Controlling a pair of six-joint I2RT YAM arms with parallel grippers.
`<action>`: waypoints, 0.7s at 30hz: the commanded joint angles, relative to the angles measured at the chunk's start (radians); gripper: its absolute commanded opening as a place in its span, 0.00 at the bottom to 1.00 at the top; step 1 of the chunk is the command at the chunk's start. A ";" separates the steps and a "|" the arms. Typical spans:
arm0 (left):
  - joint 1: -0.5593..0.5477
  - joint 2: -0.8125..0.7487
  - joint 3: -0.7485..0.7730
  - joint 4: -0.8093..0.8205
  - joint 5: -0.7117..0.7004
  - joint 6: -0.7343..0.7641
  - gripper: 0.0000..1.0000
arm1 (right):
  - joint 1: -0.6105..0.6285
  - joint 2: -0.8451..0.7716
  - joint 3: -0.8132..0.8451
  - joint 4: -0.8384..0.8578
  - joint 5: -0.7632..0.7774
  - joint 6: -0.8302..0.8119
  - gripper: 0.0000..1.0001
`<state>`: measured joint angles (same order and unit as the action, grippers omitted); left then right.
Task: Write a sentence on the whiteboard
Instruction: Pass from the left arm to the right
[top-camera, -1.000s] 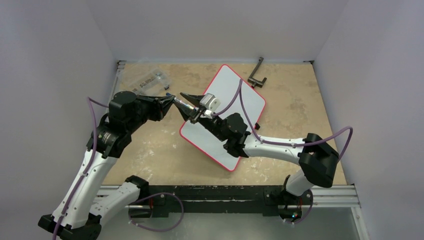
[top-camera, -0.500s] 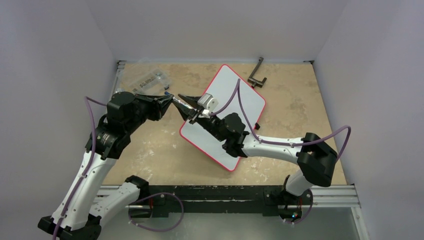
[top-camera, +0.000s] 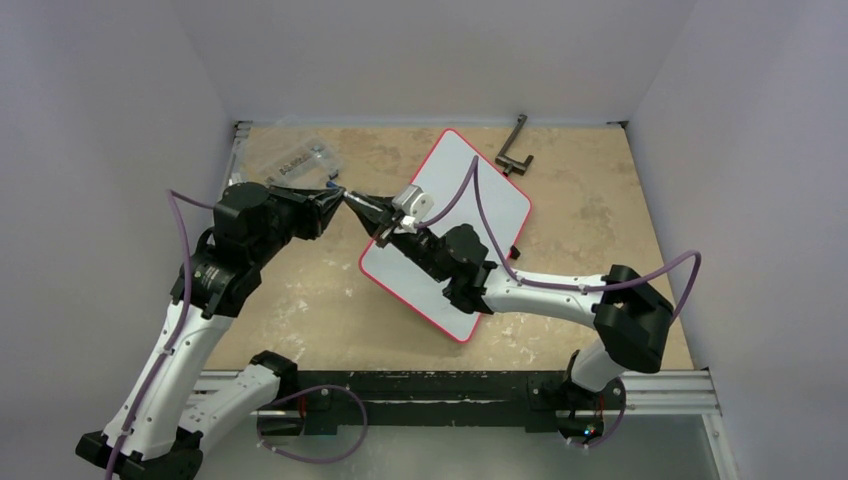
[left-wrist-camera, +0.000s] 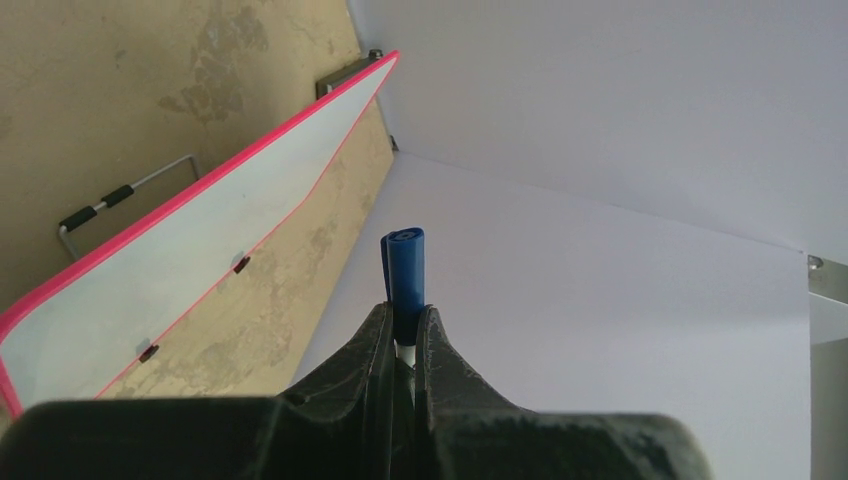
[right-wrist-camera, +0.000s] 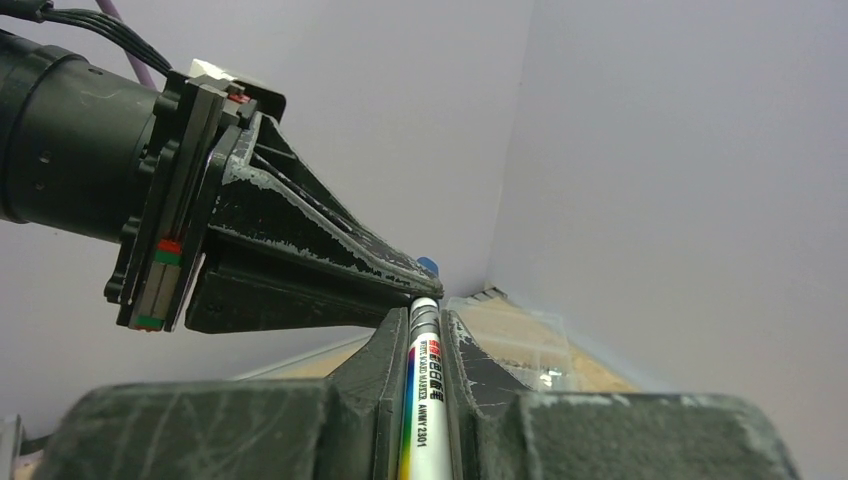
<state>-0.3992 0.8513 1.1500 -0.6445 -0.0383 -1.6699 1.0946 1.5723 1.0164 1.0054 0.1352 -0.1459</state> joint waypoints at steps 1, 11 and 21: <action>0.002 -0.008 0.042 0.025 -0.002 0.083 0.07 | 0.002 -0.002 0.040 0.033 -0.034 0.035 0.00; 0.002 -0.074 0.039 -0.022 -0.099 0.142 0.80 | 0.003 -0.069 -0.002 0.050 -0.021 0.025 0.00; 0.003 -0.102 0.007 0.031 -0.085 0.183 0.67 | 0.003 -0.167 -0.080 0.038 -0.030 0.054 0.00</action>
<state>-0.3996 0.7475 1.1534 -0.6521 -0.1272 -1.5177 1.0939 1.4498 0.9539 1.0084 0.1131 -0.1078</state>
